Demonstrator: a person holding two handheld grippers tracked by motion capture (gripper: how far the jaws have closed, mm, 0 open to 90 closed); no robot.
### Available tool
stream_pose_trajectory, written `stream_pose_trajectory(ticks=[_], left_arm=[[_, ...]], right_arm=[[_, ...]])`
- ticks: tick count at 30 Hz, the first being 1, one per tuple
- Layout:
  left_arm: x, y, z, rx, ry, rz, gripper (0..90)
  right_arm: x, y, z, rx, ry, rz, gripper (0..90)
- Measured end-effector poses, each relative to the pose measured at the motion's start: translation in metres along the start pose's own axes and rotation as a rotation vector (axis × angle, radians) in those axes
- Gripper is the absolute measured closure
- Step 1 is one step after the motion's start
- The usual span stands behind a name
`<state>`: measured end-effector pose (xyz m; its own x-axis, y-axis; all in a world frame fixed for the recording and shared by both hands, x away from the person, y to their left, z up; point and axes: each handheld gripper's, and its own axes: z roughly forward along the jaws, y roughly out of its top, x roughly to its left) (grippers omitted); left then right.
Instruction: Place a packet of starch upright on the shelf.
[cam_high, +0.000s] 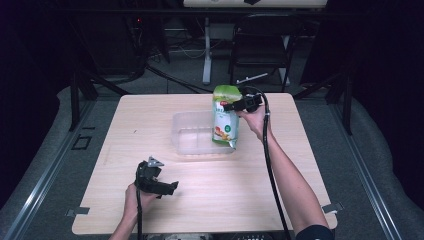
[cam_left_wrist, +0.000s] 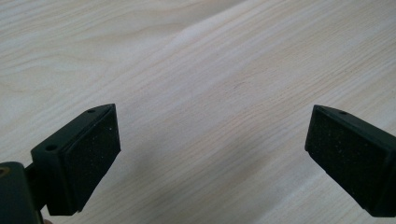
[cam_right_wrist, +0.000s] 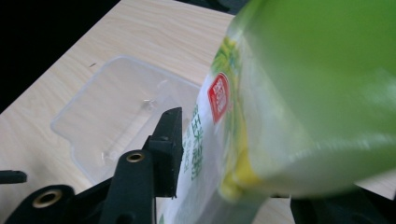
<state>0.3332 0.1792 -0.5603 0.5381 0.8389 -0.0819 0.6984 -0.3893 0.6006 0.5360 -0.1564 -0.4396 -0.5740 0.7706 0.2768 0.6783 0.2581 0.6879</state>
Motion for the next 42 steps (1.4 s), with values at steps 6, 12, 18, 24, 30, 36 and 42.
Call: stream_pose_trajectory(ticks=[6, 12, 18, 24, 30, 36, 42], left_arm=[[0.002, -0.001, -0.001, -0.002, -0.003, -0.004, 3.4], [0.004, -0.002, -0.003, -0.002, 0.004, -0.004, 3.5], [0.003, -0.002, -0.004, -0.010, 0.004, -0.003, 3.5], [0.004, -0.001, -0.003, -0.009, 0.004, 0.000, 3.5], [0.004, 0.001, -0.002, -0.009, 0.002, -0.004, 3.6], [0.000, 0.002, 0.000, -0.014, 0.005, 0.004, 3.5], [0.002, -0.001, -0.001, -0.006, -0.004, 0.003, 3.6]], right_arm=[[-0.005, 0.003, 0.017, 0.059, 0.028, 0.019, 69.6], [0.000, -0.004, 0.014, 0.038, 0.041, 0.081, 83.5], [0.021, -0.014, 0.005, -0.030, 0.020, 0.072, 85.5], [0.032, -0.031, -0.006, -0.151, -0.003, 0.061, 85.8], [0.028, -0.041, -0.016, -0.253, -0.003, 0.090, 85.9], [0.028, -0.046, -0.016, -0.341, -0.022, 0.124, 86.0], [0.032, -0.049, -0.008, -0.379, -0.039, 0.123, 86.1]])
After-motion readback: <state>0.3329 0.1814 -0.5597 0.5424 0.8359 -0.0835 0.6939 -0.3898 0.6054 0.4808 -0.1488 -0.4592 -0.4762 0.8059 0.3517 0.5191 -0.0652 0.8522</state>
